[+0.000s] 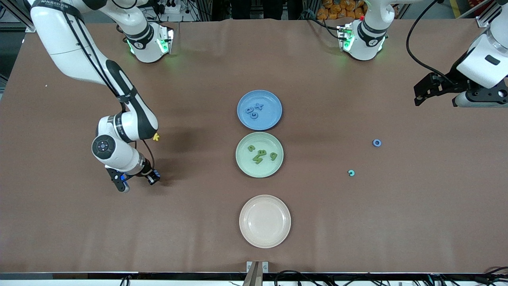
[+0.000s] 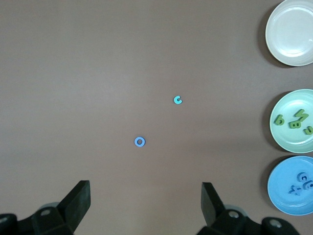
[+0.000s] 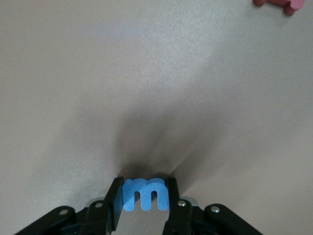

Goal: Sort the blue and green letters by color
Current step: 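Grasp the blue m with the right gripper, then carry the blue m onto the blue plate and open the right gripper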

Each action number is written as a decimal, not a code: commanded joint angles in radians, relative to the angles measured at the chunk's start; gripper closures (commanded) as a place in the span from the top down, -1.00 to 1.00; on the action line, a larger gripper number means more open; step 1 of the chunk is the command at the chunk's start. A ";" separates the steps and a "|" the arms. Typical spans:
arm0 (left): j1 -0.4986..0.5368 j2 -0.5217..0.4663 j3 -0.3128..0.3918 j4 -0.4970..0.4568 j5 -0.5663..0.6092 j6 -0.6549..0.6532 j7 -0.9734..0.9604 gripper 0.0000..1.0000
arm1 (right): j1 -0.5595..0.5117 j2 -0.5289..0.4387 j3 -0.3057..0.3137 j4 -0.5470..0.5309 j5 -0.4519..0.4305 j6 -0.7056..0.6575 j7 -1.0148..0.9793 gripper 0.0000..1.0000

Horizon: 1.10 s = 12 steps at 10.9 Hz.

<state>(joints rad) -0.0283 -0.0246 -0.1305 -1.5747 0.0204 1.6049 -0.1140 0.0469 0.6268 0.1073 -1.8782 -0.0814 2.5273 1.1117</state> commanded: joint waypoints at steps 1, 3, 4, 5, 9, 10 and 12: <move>-0.002 -0.020 -0.006 -0.011 0.015 -0.010 -0.022 1.00 | 0.008 0.013 -0.004 -0.002 -0.018 0.010 0.004 -0.46; -0.001 -0.020 -0.006 -0.013 0.010 -0.010 -0.022 1.00 | 0.021 0.001 -0.003 -0.002 -0.021 -0.001 -0.042 -0.58; -0.001 -0.020 -0.006 -0.013 0.010 -0.010 -0.022 1.00 | 0.034 -0.018 -0.003 -0.002 -0.021 -0.008 -0.061 -0.59; -0.002 -0.020 -0.006 -0.013 0.009 -0.010 -0.022 1.00 | 0.047 -0.033 -0.003 -0.002 -0.020 -0.031 -0.065 -0.59; -0.001 -0.020 -0.006 -0.016 0.009 -0.011 -0.022 1.00 | 0.164 -0.082 0.008 -0.001 -0.018 -0.097 -0.058 -0.59; 0.001 -0.018 -0.006 -0.016 0.009 -0.010 -0.022 1.00 | 0.216 -0.093 0.008 -0.002 -0.015 -0.107 -0.053 -0.59; -0.002 -0.012 -0.004 -0.015 0.009 -0.010 -0.024 1.00 | 0.327 -0.107 0.008 -0.001 -0.012 -0.155 -0.052 -0.59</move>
<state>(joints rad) -0.0294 -0.0247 -0.1326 -1.5773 0.0204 1.6043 -0.1150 0.2686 0.5536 0.1205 -1.8682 -0.0861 2.4242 1.0506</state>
